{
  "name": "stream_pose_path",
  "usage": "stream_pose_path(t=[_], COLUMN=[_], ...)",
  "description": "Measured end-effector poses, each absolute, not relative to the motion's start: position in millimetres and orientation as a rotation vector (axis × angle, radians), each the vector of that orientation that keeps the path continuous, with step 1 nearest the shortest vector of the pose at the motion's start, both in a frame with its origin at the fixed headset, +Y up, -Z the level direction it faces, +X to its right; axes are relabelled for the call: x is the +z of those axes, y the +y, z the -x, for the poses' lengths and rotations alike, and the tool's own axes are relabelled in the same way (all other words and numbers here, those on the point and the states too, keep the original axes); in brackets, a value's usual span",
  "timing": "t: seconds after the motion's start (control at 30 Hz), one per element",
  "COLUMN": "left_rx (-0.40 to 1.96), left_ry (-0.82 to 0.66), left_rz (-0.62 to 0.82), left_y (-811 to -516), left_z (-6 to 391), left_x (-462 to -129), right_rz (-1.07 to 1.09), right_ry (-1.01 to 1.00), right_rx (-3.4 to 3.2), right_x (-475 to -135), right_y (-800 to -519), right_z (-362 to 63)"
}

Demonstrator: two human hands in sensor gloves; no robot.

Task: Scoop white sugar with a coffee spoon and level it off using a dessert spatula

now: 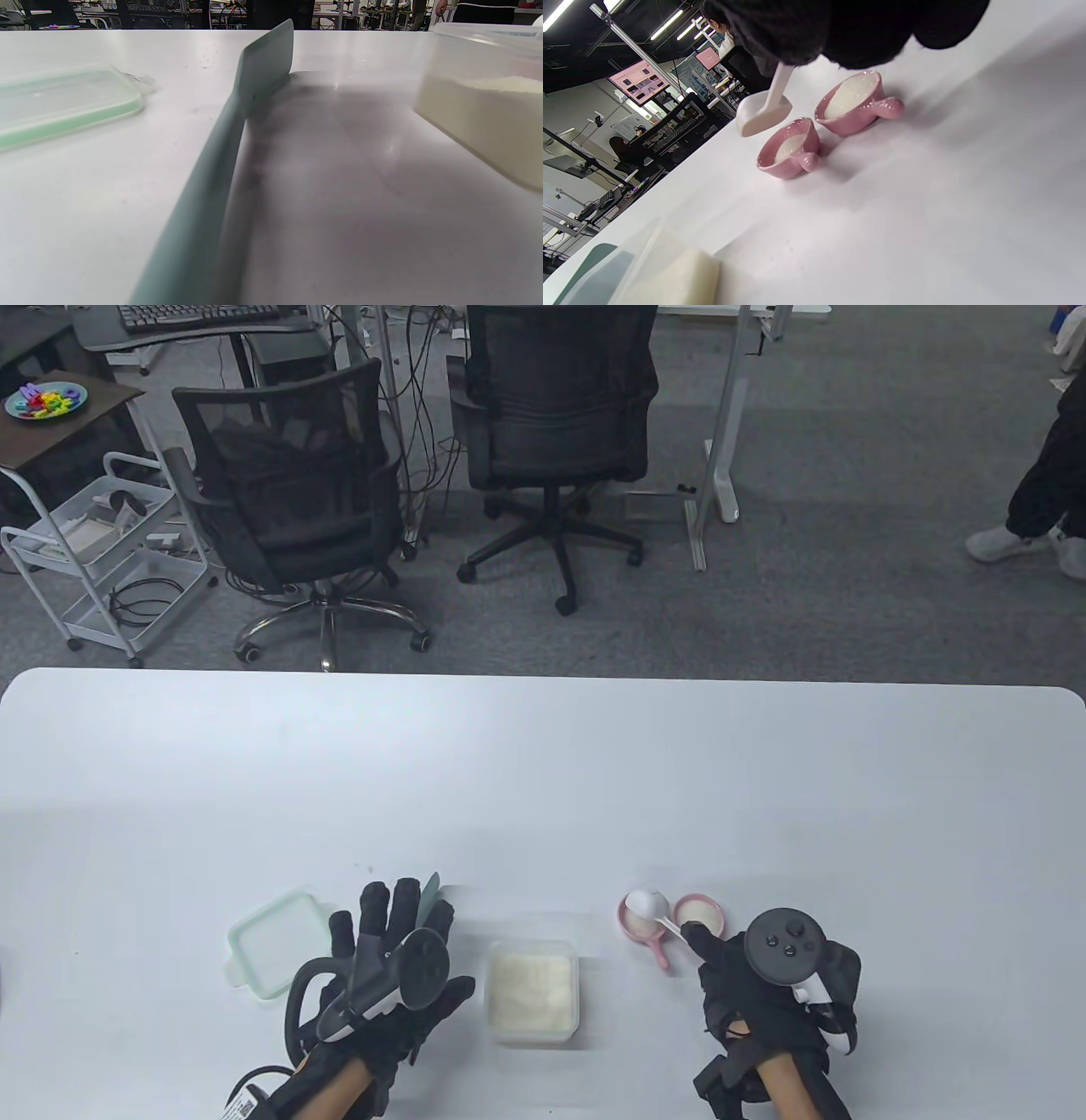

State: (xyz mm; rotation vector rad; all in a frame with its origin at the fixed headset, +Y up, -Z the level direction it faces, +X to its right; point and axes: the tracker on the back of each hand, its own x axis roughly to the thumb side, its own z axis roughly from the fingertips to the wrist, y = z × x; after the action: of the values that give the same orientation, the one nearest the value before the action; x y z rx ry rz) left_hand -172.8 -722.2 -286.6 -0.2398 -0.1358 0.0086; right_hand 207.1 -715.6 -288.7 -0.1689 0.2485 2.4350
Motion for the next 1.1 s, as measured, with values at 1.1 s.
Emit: stream_pose_path(t=[1.1], left_rx=[0.127], left_ry=[-0.335], left_rz=[0.318], left_y=[-746.2], left_z=[133.0], left_x=[-285.5], right_rz=[-0.570], right_ry=[0.252], right_rx=[2.626], right_x=[-260.4], right_y=[-697.5], right_z=[-134.6])
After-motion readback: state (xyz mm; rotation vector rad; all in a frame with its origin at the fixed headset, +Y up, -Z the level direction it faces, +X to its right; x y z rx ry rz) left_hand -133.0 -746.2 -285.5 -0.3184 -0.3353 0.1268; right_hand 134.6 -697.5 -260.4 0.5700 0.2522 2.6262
